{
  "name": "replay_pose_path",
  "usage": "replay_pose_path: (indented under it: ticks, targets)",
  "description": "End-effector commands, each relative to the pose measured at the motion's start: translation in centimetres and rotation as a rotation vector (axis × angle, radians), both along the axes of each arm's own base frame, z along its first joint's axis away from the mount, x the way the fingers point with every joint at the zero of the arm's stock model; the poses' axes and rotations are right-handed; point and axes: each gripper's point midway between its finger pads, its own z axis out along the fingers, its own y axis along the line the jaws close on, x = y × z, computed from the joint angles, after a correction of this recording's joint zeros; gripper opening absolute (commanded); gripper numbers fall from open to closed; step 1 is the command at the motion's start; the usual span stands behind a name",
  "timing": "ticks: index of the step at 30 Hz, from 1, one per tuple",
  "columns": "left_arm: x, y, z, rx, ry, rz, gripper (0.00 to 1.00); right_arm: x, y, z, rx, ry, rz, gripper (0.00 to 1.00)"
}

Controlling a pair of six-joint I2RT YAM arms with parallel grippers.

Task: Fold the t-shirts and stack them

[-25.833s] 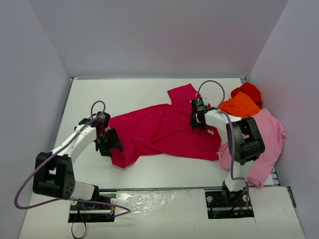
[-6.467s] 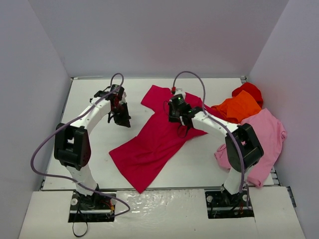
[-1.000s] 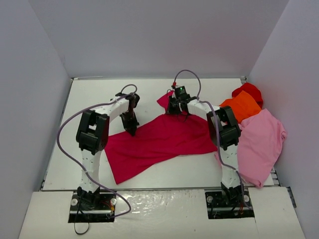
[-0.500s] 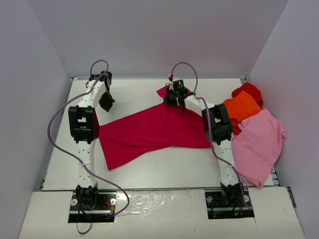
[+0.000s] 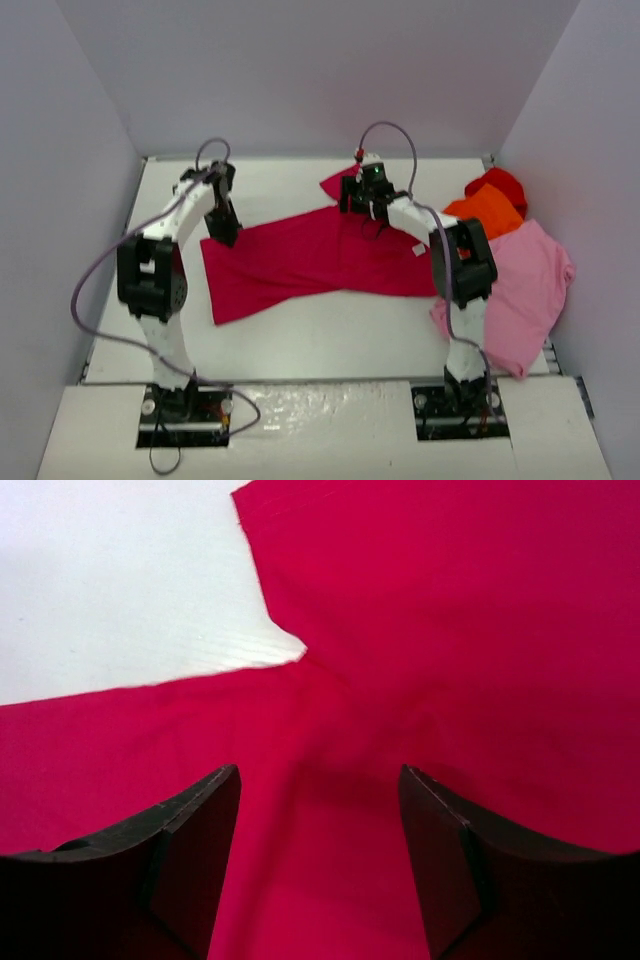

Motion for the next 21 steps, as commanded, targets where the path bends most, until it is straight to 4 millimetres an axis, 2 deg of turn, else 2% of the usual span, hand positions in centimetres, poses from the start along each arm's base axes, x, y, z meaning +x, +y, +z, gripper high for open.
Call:
replay_pose_path:
  ticks: [1,2,4,5,7,10,14,17,21]
  targets:
    - [-6.0,-5.7,3.3,-0.201,-0.087,-0.052,0.00,-3.0,-6.1,10.1,-0.086,-0.162,-0.221,0.58]
    - [-6.9,-6.2,3.6,-0.220,-0.098,-0.049,0.00,-4.7,-7.1,9.7,-0.097,-0.141,-0.243,0.57]
    - [-9.3,-6.2,2.1,-0.233,-0.060,-0.043,0.00,-6.9,-8.3,9.0,-0.118,-0.098,-0.282,0.52]
    - [-10.3,-6.1,1.4,-0.235,-0.042,-0.032,0.00,-8.0,-9.2,8.9,-0.127,-0.086,-0.307,0.47]
    - [-11.6,-5.6,0.3,-0.220,-0.014,-0.015,0.00,-10.3,-10.5,6.6,-0.166,-0.012,-0.333,0.35]
    - [-12.6,-4.9,-0.1,-0.199,-0.012,-0.003,0.00,-12.5,-11.2,4.6,-0.174,0.049,-0.346,0.04]
    - [-13.2,-4.1,-0.9,-0.167,-0.011,0.029,0.00,-13.6,-11.5,2.2,-0.200,0.107,-0.343,0.00]
    - [-12.5,-3.5,-1.5,-0.126,-0.024,0.047,0.00,-13.4,-11.6,0.4,-0.231,0.146,-0.341,0.00]
    - [-11.6,-3.0,-3.5,-0.064,0.010,0.047,0.00,-13.5,-11.5,-2.1,-0.253,0.209,-0.332,0.00]
